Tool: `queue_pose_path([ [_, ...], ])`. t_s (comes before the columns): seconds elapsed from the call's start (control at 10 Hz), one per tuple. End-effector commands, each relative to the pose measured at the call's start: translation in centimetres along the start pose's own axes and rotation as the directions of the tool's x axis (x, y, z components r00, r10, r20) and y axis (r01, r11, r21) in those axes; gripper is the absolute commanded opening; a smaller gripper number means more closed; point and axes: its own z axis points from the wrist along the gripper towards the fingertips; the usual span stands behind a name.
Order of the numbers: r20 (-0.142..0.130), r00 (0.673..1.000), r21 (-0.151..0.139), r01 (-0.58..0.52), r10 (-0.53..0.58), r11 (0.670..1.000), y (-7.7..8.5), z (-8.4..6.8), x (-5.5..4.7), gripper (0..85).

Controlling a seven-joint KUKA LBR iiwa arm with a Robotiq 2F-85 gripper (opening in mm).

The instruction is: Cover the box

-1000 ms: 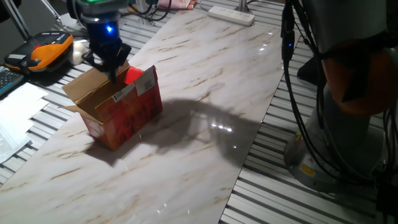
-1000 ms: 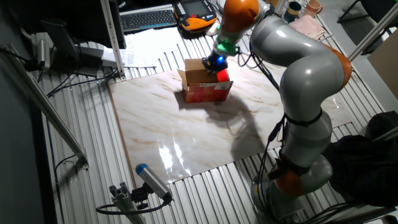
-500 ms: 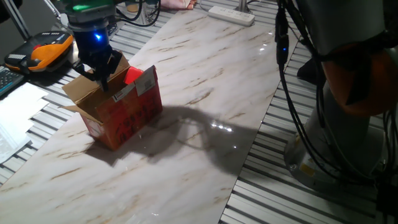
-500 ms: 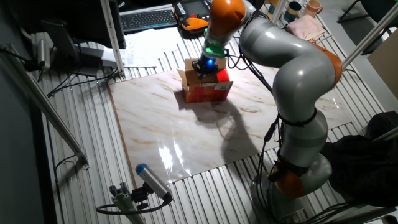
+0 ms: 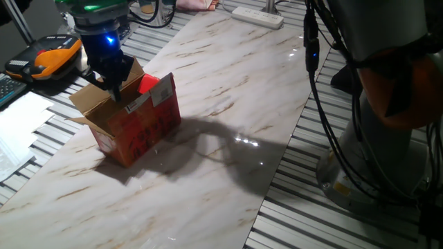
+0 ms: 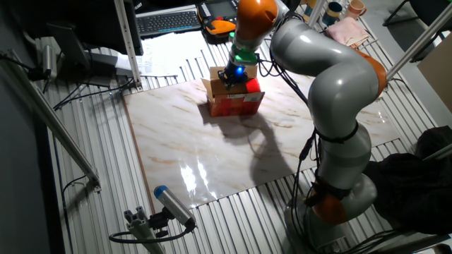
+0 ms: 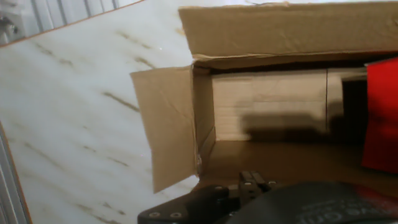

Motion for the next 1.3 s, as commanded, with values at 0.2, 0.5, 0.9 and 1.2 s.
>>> queue_pose_path([
  [0.2,-0.024,0.999,-0.023,-0.030,0.029,0.999,0.0,0.0,0.0,0.0],
  [0.5,-0.033,0.990,-0.017,-0.139,0.138,0.990,4.4,-2.3,0.8,0.0],
  [0.9,0.022,0.971,0.002,-0.240,0.240,0.971,9.5,-2.1,2.6,0.0],
  [1.2,0.080,0.947,0.003,-0.313,0.312,0.950,11.0,-0.2,2.7,0.0],
])
